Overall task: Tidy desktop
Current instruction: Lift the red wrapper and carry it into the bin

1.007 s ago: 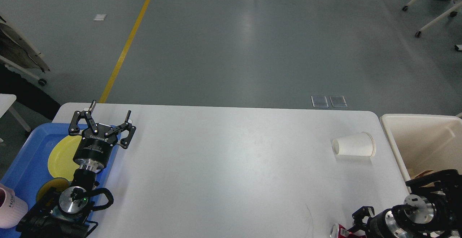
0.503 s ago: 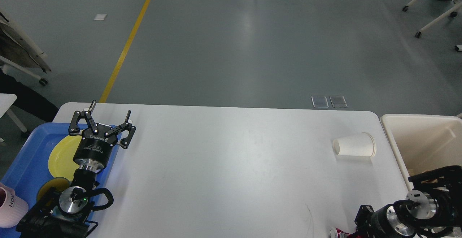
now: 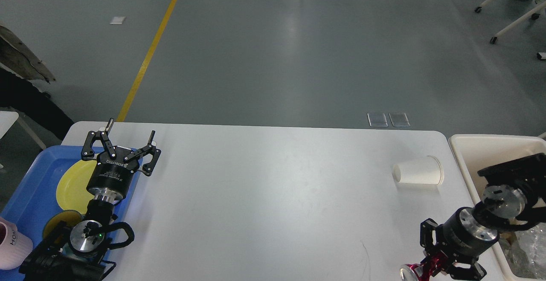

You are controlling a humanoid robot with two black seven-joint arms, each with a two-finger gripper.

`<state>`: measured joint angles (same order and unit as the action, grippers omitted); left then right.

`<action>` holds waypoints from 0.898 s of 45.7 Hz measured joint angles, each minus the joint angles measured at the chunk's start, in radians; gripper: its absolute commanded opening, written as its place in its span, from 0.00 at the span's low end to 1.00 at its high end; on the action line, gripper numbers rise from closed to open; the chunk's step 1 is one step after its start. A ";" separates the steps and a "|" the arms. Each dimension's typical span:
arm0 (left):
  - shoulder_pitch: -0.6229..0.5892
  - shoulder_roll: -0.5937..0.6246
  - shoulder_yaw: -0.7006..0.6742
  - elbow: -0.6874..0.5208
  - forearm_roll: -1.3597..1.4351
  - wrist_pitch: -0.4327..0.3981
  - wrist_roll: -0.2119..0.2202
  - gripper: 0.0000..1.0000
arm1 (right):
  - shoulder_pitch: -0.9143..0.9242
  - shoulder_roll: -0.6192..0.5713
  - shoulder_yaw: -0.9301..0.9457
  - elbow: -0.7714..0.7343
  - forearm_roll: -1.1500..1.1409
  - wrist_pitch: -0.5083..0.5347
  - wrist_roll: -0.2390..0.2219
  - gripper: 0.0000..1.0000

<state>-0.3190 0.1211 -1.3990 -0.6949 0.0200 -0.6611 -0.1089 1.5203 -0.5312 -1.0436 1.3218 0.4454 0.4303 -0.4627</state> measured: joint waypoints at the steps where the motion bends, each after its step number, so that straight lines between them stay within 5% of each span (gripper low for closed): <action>1: 0.000 0.000 0.000 0.000 0.000 0.000 0.000 0.97 | 0.029 0.004 -0.014 0.005 -0.016 0.026 -0.001 0.00; 19: 0.000 0.000 0.000 0.000 0.000 0.000 0.000 0.97 | 0.721 0.182 -0.312 0.241 -0.067 0.261 -0.001 0.00; 30: 0.000 0.000 0.000 0.000 0.000 0.000 -0.001 0.97 | 0.763 0.161 -0.305 0.264 -0.062 0.273 0.011 0.00; 41: 0.000 0.000 0.000 0.000 0.000 0.001 -0.002 0.97 | 0.619 -0.007 -0.321 0.160 -0.069 0.214 0.010 0.00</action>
<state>-0.3191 0.1212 -1.3991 -0.6948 0.0198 -0.6598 -0.1105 2.1392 -0.5386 -1.3646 1.4820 0.3767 0.6443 -0.4529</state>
